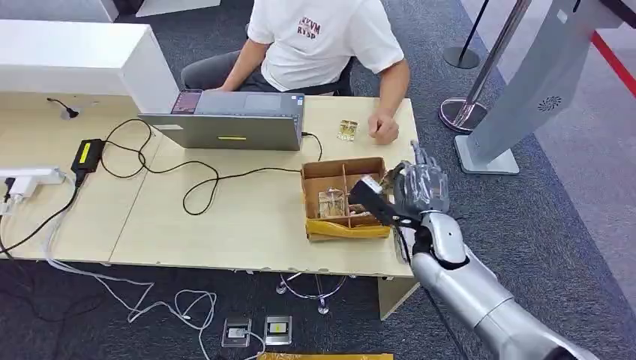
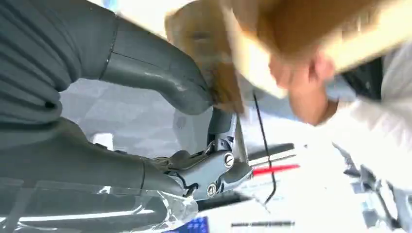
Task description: Pass the card to the sensor for recognition and then transmit it.
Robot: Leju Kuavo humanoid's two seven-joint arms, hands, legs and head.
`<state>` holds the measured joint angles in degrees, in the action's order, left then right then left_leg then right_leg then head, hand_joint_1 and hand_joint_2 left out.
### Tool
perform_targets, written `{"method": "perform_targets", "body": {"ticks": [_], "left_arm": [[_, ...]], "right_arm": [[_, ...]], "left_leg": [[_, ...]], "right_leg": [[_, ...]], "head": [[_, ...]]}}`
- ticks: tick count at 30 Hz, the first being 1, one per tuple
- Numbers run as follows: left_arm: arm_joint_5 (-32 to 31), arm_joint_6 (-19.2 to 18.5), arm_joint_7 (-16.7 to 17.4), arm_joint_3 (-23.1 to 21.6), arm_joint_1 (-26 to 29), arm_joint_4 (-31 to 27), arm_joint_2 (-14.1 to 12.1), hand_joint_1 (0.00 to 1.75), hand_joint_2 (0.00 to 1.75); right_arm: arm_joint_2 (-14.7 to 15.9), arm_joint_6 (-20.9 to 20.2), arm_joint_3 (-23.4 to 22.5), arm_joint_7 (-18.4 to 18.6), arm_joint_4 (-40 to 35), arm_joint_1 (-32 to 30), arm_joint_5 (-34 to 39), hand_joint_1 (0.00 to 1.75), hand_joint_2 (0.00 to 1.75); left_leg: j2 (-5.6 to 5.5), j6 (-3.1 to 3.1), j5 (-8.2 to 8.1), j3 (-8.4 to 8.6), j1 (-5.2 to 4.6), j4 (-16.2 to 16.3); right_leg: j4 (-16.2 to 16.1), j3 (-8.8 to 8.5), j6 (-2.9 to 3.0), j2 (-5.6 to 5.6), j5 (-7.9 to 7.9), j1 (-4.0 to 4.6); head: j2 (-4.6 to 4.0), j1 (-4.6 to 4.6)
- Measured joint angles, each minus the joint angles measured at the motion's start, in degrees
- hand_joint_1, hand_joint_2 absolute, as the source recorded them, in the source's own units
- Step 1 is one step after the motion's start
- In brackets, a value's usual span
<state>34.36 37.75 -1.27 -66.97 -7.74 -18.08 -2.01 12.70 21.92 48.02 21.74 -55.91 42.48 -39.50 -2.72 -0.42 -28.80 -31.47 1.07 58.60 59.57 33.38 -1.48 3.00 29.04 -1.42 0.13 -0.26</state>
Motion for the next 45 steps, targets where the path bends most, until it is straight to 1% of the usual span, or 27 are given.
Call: {"method": "perform_targets", "body": {"ticks": [3, 7, 16, 20, 24, 26, 33, 34, 35, 36, 39, 42, 45], "left_arm": [[-0.2, 0.0, 0.0, 0.0, 0.0, 0.0, 0.0, 0.00, 1.75], [-0.7, 0.0, 0.0, -0.2, -0.1, 0.0, 0.1, 0.00, 1.75], [-1.2, -0.1, 0.0, -1.1, -0.3, 0.0, 0.1, 0.00, 1.75], [-2.2, -0.5, 0.1, -1.3, -0.6, 0.0, 0.1, 0.00, 1.75], [-3.0, -1.1, 0.7, -1.4, -1.1, 0.0, 0.1, 0.00, 1.75], [-3.3, -1.2, 0.8, -1.4, -1.3, 0.0, 0.1, 0.00, 1.75], [-4.5, -1.2, 0.8, -1.4, -1.7, 0.0, 0.1, 0.00, 1.75], [-4.6, -1.2, 0.8, -1.4, -1.7, 0.0, 0.1, 0.00, 1.75], [-4.7, -1.2, 0.8, -1.4, -1.8, 0.0, 0.1, 0.00, 1.75], [-4.8, -1.2, 0.8, -1.4, -1.8, 0.0, 0.1, 0.00, 1.75], [-4.9, -1.3, 0.8, -1.4, -1.8, 0.0, 0.1, 0.00, 1.75], [-4.9, -1.7, 0.8, -1.4, -1.8, 0.0, 0.0, 0.00, 1.75], [-4.7, -1.9, 0.8, -1.4, -1.9, 0.0, 0.0, 0.00, 1.75]], "right_arm": [[0.9, 0.0, -1.2, 1.4, -1.2, 2.6, -0.2, 1.75, 1.75], [2.0, -0.2, -2.5, 2.5, -2.3, 5.0, -0.3, 1.75, 1.75], [3.5, -0.5, -3.9, 3.2, -3.5, 7.2, -0.3, 1.75, 1.75], [4.0, -1.9, -4.0, 4.0, -3.5, 8.1, -0.3, 1.75, 1.75], [4.0, -3.4, -3.9, 4.0, -3.2, 9.9, -0.3, 1.75, 1.75], [3.7, -4.1, -3.5, 3.7, -2.8, 11.1, -0.3, 1.75, 1.75], [-1.0, -5.0, -1.1, 2.1, 4.9, 17.3, -0.4, 1.75, 1.75], [-1.8, -5.0, -0.8, 2.1, 6.2, 18.2, -0.4, 1.48, 1.75], [-2.1, -5.0, -0.6, 2.1, 6.9, 18.9, -0.4, 0.45, 1.75], [-2.8, -4.9, -0.3, 2.0, 8.1, 19.4, -0.4, 0.00, 1.75], [-4.7, -4.9, 0.5, 1.6, 11.0, 20.8, -0.2, 0.00, 1.75], [-5.9, -4.6, 1.0, 1.1, 13.4, 21.7, 0.0, 0.00, 1.75], [-7.4, -3.3, 1.5, 0.1, 16.1, 22.3, 1.0, 0.00, 1.75]], "left_leg": [[0.01, 0.00, 0.00, 0.00, -0.01, 0.0], [0.00, 0.00, 0.00, 0.00, -0.01, 0.0], [0.01, 0.00, 0.00, 0.00, 0.00, 0.0], [0.01, 0.00, 0.00, -0.01, 0.00, 0.0], [0.00, 0.00, 0.00, -0.03, 0.00, 0.0], [-0.01, 0.00, 0.00, -0.07, 0.00, 0.0], [-0.03, -0.02, 0.02, -0.07, 0.03, 0.0], [-0.03, -0.03, 0.03, -0.08, 0.03, 0.0], [-0.04, -0.03, 0.03, -0.08, 0.03, 0.0], [-0.08, -0.03, 0.03, -0.10, 0.04, 0.0], [-0.08, -0.03, 0.03, -0.10, 0.04, 0.0], [-0.08, -0.03, 0.03, -0.11, 0.04, 0.0], [-0.05, -0.03, 0.03, -0.07, 0.03, 0.0]], "right_leg": [[0.0, 0.00, 0.00, 0.01, -0.01, -0.01], [0.0, 0.00, 0.00, 0.00, -0.01, 0.00], [0.0, 0.00, 0.00, 0.00, -0.01, 0.00], [0.0, 0.00, 0.00, 0.00, -0.02, 0.00], [0.0, -0.01, 0.00, -0.01, -0.02, 0.00], [0.0, 0.00, 0.00, -0.02, -0.02, 0.00], [0.0, 0.01, 0.00, -0.01, -0.02, 0.01], [0.0, 0.01, 0.00, -0.01, -0.02, 0.02], [0.0, 0.02, 0.00, -0.01, -0.01, 0.02], [0.0, 0.02, 0.00, -0.02, -0.01, 0.03], [0.0, 0.01, 0.00, -0.01, -0.01, 0.03], [0.0, 0.01, 0.00, -0.02, -0.01, 0.02], [0.0, 0.02, 0.00, -0.01, -0.02, 0.02]], "head": [[0.00, 0.00], [0.00, -0.02], [0.00, 0.00], [0.00, -0.02], [0.00, -0.02], [0.00, 0.00], [0.00, -0.02], [0.00, -0.02], [0.00, -0.02], [0.00, 0.00], [0.00, 0.00], [0.00, 0.00], [0.00, 0.00]]}}
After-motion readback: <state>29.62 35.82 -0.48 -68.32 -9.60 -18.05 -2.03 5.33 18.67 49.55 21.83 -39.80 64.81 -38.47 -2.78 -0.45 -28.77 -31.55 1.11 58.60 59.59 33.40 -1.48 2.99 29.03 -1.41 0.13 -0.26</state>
